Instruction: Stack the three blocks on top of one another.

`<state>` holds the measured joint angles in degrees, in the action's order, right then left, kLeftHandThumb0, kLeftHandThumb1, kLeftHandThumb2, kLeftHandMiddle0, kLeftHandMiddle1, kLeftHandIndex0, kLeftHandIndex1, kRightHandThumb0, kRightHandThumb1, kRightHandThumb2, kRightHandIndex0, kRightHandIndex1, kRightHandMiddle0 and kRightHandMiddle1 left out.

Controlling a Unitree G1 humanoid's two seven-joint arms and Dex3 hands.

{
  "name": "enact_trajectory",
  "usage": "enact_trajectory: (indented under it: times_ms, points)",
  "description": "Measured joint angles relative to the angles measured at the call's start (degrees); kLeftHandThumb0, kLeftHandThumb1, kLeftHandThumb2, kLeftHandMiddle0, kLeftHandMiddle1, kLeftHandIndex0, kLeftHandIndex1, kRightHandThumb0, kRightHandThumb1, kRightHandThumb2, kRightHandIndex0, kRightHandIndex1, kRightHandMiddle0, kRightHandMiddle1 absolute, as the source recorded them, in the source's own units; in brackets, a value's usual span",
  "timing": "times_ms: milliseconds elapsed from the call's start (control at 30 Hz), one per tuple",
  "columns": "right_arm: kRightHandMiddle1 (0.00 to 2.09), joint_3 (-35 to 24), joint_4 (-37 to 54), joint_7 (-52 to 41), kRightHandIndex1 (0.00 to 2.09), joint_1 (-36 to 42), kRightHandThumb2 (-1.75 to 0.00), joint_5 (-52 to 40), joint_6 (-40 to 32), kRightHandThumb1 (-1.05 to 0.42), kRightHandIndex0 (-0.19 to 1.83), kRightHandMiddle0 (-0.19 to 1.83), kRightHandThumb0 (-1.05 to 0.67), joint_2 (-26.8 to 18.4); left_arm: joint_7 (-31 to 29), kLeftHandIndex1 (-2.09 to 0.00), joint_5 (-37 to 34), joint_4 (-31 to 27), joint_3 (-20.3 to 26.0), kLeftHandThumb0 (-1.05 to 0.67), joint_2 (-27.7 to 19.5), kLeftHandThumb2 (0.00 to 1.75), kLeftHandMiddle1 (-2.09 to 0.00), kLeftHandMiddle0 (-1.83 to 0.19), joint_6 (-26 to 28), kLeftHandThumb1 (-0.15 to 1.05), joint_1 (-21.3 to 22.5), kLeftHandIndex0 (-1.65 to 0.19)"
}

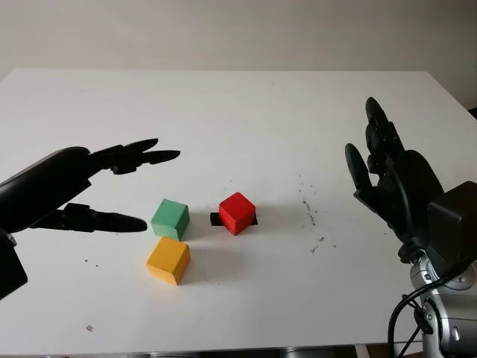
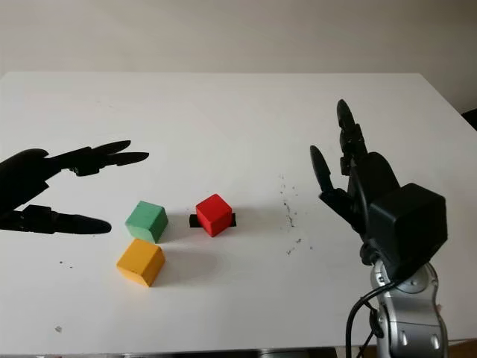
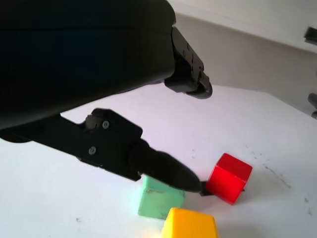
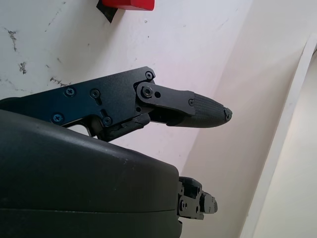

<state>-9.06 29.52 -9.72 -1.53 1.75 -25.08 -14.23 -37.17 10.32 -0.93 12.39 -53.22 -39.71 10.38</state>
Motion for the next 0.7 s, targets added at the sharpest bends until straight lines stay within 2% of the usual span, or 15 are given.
enact_trajectory:
  times_ms: [100,167,300,400,500,700]
  points:
    - [0.05,0.0,0.0,0.2,0.04,-0.1,-0.57,0.0,-0.4,-1.05,-0.18,-0.13,-0.57,0.0,3.7,-0.04,8.1,4.1,-1.9,-0.28,-2.4,0.05,-0.05,-0.05,-12.5,0.85,5.3,-0.25]
    - [0.06,0.1,0.1,0.4,0.05,-0.2,-0.56,0.0,-0.5,-1.05,-0.17,-0.13,-0.58,0.0,8.2,-0.04,14.8,7.8,-2.8,-0.26,-2.6,0.05,-0.04,-0.04,-21.5,0.84,9.2,-0.24]
    - [0.06,0.4,-0.1,0.7,0.05,-0.3,-0.56,0.3,-0.6,-1.05,-0.17,-0.13,-0.6,0.0,15.8,-0.06,27.0,14.4,-5.4,-0.35,-2.6,0.05,-0.04,0.01,-35.6,0.81,17.3,-0.24]
    - [0.06,0.9,-0.2,0.9,0.05,-0.3,-0.55,0.4,-0.6,-1.05,-0.17,-0.13,-0.6,0.0,20.0,-0.05,33.2,17.8,-6.4,-0.41,-2.5,0.06,-0.03,0.05,-40.9,0.83,22.4,-0.23]
    - [0.06,1.5,-0.2,1.3,0.05,-0.3,-0.55,0.4,-0.5,-1.05,-0.17,-0.13,-0.61,0.0,22.2,-0.05,37.3,19.7,-8.6,-0.36,-2.5,0.06,-0.03,0.09,-44.4,0.85,26.6,-0.22]
    - [0.06,1.6,-0.2,2.1,0.06,-0.2,-0.55,0.8,-0.5,-1.05,-0.16,-0.12,-0.61,0.0,23.0,-0.08,38.5,21.7,-13.9,-0.35,-2.6,0.06,-0.05,0.09,-47.2,0.87,30.7,-0.31]
